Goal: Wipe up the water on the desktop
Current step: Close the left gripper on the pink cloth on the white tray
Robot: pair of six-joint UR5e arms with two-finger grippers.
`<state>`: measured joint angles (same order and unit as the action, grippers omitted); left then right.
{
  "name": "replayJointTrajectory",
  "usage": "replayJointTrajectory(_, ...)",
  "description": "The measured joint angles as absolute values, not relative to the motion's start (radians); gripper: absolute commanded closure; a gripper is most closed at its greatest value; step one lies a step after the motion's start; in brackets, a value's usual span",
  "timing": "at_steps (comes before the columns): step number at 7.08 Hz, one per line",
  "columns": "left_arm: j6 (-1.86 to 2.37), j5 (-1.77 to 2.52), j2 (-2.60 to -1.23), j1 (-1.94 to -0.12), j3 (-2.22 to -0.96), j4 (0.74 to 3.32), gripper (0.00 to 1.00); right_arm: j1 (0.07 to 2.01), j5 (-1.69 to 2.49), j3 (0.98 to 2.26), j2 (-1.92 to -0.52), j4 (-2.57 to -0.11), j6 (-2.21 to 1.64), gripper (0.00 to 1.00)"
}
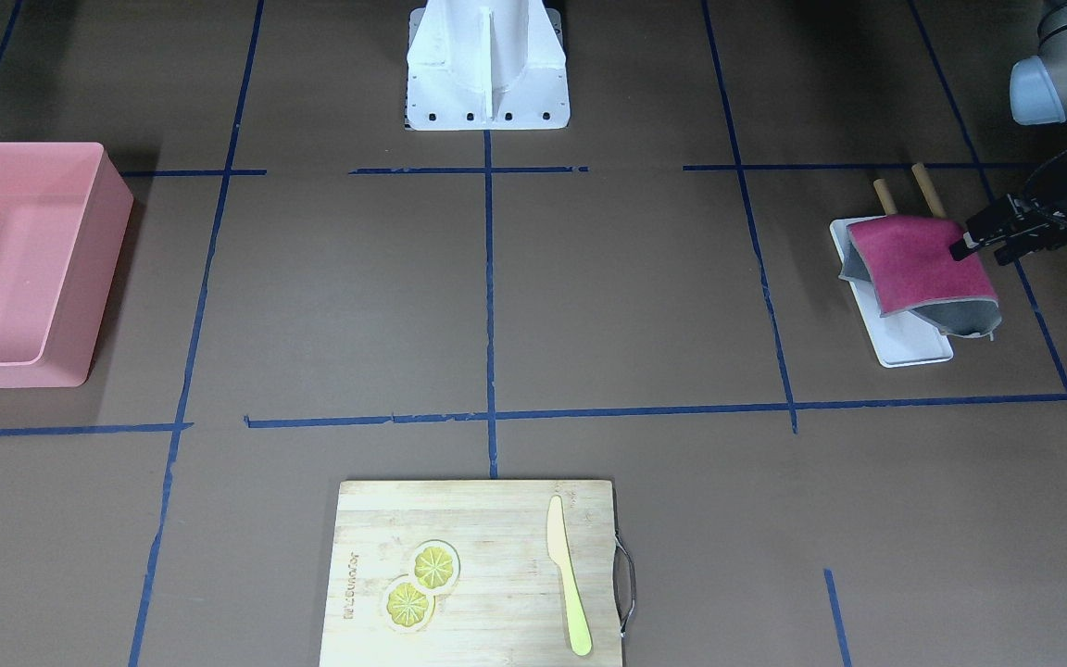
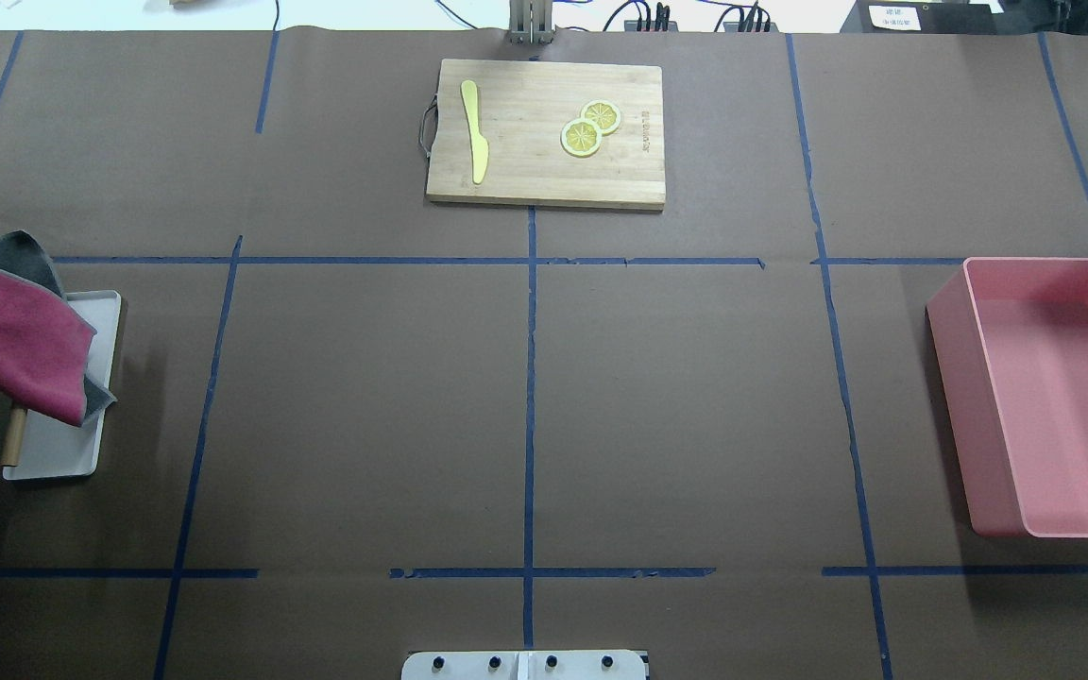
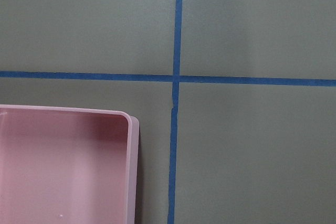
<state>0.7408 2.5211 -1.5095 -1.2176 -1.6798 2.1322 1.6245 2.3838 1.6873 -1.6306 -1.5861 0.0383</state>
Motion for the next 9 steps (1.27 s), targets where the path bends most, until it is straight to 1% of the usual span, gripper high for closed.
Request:
replayJointTrajectory(1,0.74,2.523,-1.511,-1.217,-1.679,2.132,0.57,1.624,2.384,1.688,-1.631,-1.586,0.038,0.0)
replayJointTrajectory(3,0.738,2.526,-1.508,-1.217,-1.681,2.132,0.75,1.624,2.387,1.695,-1.631,-1.586,0.037,0.0)
replayJointTrajectory(4,0.737,2.527,-1.505,-1.218,-1.685,2.132,0.86,1.624,2.387,1.697,-1.633,-1.586,0.037,0.0)
replayJointTrajectory(5,0.737,2.529,-1.504,-1.22,-1.69,2.131,0.92,1.624,2.387,1.699,-1.635,-1.586,0.037,0.0)
replayJointTrajectory(7,0.738,2.559,-1.501,-1.221,-1.692,2.128,0.99,1.624,2.388,1.705,-1.635,-1.586,0.036,0.0)
replayJointTrajectory(9,0.738,2.615,-1.499,-1.225,-1.692,2.125,1.0,1.624,2.394,1.707,-1.635,-1.581,0.037,0.0)
